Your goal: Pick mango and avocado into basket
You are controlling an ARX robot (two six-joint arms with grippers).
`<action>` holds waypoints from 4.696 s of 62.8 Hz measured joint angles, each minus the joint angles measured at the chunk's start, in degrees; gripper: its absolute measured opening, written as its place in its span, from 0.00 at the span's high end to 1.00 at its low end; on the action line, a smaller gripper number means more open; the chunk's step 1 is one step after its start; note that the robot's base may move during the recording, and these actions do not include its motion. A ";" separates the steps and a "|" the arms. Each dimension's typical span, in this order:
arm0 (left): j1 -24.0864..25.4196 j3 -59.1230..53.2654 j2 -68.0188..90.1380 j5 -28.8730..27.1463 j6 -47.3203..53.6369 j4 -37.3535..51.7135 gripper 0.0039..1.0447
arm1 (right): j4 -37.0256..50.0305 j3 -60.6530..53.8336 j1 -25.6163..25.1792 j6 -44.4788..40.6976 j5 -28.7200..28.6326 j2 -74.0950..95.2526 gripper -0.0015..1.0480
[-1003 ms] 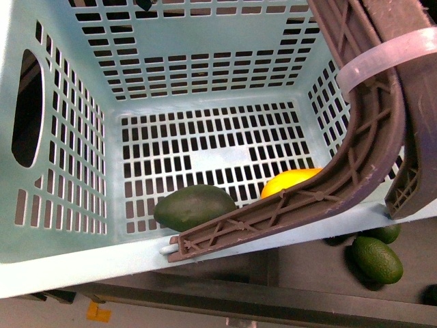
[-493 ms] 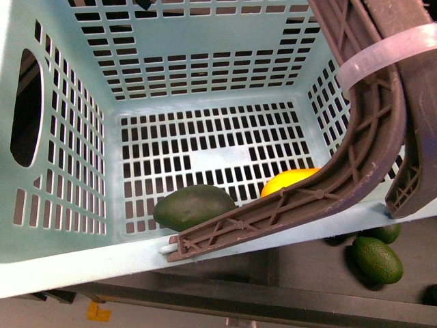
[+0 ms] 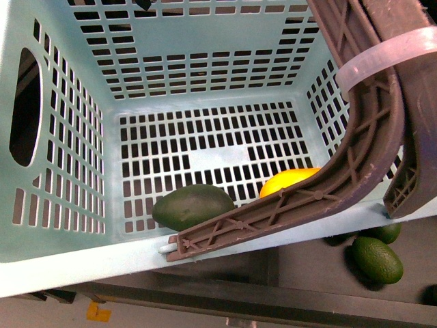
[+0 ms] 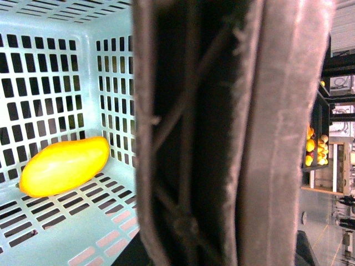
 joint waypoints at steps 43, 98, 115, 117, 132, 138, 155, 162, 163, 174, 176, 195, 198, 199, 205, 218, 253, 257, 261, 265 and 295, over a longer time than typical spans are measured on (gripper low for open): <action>3.98 6.60 10.45 -19.28 -16.94 15.63 0.87 | -0.02 0.00 0.00 0.00 0.00 -0.02 0.08; 21.62 30.36 40.22 -23.93 -31.41 5.53 0.87 | -0.02 0.00 0.00 0.00 0.07 -0.02 0.08; 23.17 22.51 38.18 -24.20 -34.64 11.34 0.87 | -0.02 0.02 0.00 0.00 0.07 -0.02 0.08; 23.17 21.55 37.70 -24.33 -34.73 11.89 0.87 | -0.02 0.00 0.00 0.00 0.07 -0.02 0.08; 23.69 16.61 34.91 -26.82 -37.90 12.85 0.77 | -0.02 0.00 0.00 0.00 0.07 -0.02 0.08; 24.11 15.28 34.62 -27.30 -38.99 13.09 0.58 | -0.02 0.02 0.00 0.00 0.07 -0.02 0.08; 27.43 6.32 25.33 -30.58 -41.07 15.65 0.07 | -0.02 0.00 0.00 0.00 0.07 -0.02 0.08; 29.68 -0.28 17.73 -33.18 -39.04 12.74 0.08 | -0.02 0.00 0.00 0.00 0.07 -0.02 0.08; 29.88 -0.72 17.16 -33.20 -38.86 12.28 0.08 | -0.02 0.02 0.00 0.00 0.07 -0.02 0.08; 31.67 -7.17 8.50 -33.27 -33.77 8.46 0.08 | -0.02 0.00 0.00 0.00 0.07 -0.02 0.08; 31.67 -7.39 8.13 -32.63 -32.70 9.14 0.08 | -0.02 0.00 0.00 0.00 0.07 -0.02 0.08; 35.06 -38.97 -2.71 -18.16 41.59 71.10 0.66 | -0.02 0.00 0.00 0.00 0.09 -0.04 0.08; 35.36 -41.99 -5.16 -18.27 45.18 71.41 0.76 | -0.02 0.00 0.00 0.00 0.07 -0.04 0.08; 35.36 -42.99 -5.77 -18.21 45.99 71.43 0.79 | -0.02 0.00 0.00 0.00 0.07 -0.04 0.08; 35.32 -48.50 -7.41 -18.05 48.46 74.53 0.98 | -0.02 0.02 0.00 0.00 0.04 -0.04 0.08; 35.34 -56.98 -17.77 -18.08 49.72 72.32 0.98 | -0.02 0.00 0.00 0.00 0.07 -0.07 0.08; 35.32 -66.93 -53.35 -18.03 50.01 46.56 0.98 | -0.02 0.02 0.00 0.00 0.07 -0.07 0.08; 35.32 -66.93 -56.68 -18.03 50.07 43.67 0.98 | -0.02 0.00 0.00 0.00 0.07 -0.07 0.08; 35.32 -66.93 -59.43 -18.03 50.10 41.18 0.98 | -0.02 0.00 0.00 0.00 0.07 -0.07 0.08; 35.32 -66.95 -62.34 -18.03 50.12 38.51 0.98 | -0.02 0.00 0.00 0.00 0.07 -0.07 0.08; 35.32 -66.95 -78.14 -18.03 50.14 23.30 0.98 | -0.02 0.00 0.00 0.00 0.07 -0.07 0.08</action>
